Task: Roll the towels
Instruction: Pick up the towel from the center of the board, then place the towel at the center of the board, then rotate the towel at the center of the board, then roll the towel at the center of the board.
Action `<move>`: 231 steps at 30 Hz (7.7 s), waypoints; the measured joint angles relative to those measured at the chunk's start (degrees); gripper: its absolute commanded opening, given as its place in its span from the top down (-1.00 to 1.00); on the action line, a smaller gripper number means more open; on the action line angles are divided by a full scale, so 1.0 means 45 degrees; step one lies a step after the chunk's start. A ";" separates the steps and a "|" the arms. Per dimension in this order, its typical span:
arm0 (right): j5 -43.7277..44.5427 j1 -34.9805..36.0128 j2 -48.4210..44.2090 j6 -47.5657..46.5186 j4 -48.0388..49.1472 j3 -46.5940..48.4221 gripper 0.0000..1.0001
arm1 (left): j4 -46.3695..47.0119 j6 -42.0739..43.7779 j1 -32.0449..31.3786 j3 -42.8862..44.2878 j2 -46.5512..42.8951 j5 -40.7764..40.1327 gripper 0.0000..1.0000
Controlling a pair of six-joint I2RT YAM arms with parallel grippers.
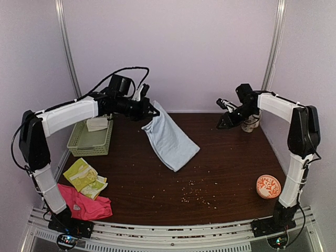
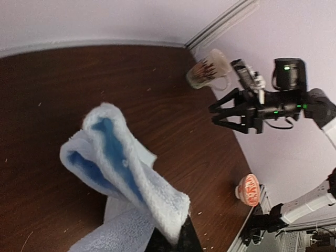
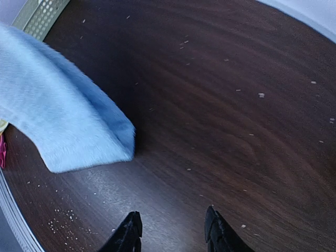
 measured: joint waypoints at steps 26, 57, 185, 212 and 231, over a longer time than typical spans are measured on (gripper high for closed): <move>-0.0112 -0.4274 -0.2317 0.0772 0.0316 -0.0782 0.17 | -0.0262 -0.1200 -0.3633 0.5557 0.2730 0.1326 1.00; -0.0039 0.2443 -0.0826 -0.2885 -0.1093 -0.2613 0.43 | -0.1715 0.1797 -0.1807 -0.3070 0.0277 -0.1545 0.95; -0.3779 0.2657 0.1350 -0.2181 -0.1763 -0.5056 0.68 | 0.4158 1.4299 -0.6261 -0.5231 0.1598 -0.4284 0.05; -0.3638 0.2497 0.0850 -0.2720 -0.2079 -0.5017 0.38 | 0.4158 1.5140 -0.6475 -0.4206 0.3317 -0.4692 1.00; -0.1311 0.2837 -0.5702 -0.4838 0.2288 -0.9952 0.00 | 0.3385 1.0404 -0.3619 -0.2599 0.5226 0.4104 1.00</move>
